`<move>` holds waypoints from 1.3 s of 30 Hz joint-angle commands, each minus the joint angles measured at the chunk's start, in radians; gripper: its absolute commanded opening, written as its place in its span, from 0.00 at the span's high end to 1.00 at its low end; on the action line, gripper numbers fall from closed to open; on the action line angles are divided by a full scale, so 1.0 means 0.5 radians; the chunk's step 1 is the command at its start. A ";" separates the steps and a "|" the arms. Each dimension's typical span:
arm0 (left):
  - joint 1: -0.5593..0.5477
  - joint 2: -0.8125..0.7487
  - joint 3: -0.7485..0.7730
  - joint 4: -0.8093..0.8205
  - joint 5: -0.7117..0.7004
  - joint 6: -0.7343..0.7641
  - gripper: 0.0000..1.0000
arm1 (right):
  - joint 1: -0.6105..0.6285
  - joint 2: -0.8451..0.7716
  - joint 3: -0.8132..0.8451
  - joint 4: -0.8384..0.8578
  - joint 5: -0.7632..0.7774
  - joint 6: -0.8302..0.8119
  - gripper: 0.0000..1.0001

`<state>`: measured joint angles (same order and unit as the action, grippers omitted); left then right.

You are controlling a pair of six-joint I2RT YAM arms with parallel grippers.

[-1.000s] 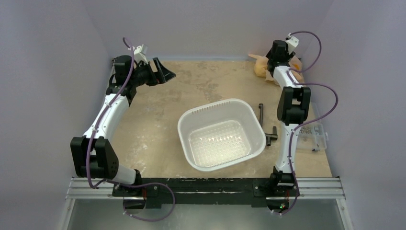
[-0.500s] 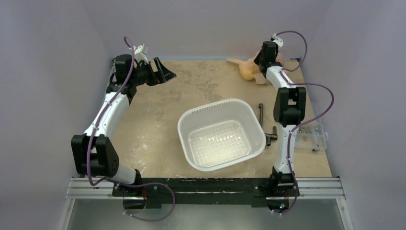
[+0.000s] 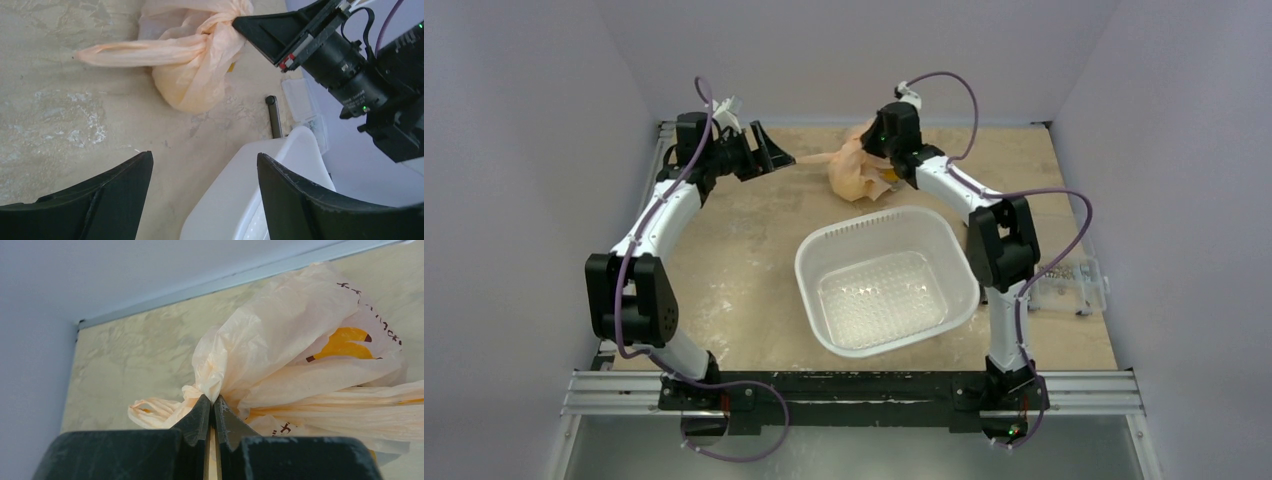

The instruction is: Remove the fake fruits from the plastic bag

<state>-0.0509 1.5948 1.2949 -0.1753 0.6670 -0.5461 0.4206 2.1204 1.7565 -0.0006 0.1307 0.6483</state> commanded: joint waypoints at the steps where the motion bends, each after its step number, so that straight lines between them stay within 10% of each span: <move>1: 0.019 0.051 0.151 -0.074 0.063 -0.038 0.26 | 0.152 -0.117 -0.073 0.137 -0.066 0.124 1.00; 7: 0.019 0.044 0.225 -0.171 0.044 0.019 0.30 | 0.290 -0.105 -0.085 0.210 -0.352 0.108 1.00; 18: 0.152 -0.050 0.242 -0.373 -0.188 -0.042 0.36 | 0.358 0.052 0.196 0.021 -1.387 -1.005 1.00; 24: 0.185 0.026 0.254 -0.364 -0.090 -0.121 0.31 | 0.406 0.042 0.198 -0.150 -1.381 -1.390 1.00; 39: 0.017 0.330 0.388 -0.424 0.057 -0.002 0.30 | 0.611 -0.364 -0.186 -0.229 -0.361 -1.504 0.39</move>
<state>0.0025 1.7565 1.4231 -0.3855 0.6666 -0.5838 0.7086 2.0563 1.6985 -0.1295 -0.2245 -0.0772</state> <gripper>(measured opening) 0.717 0.578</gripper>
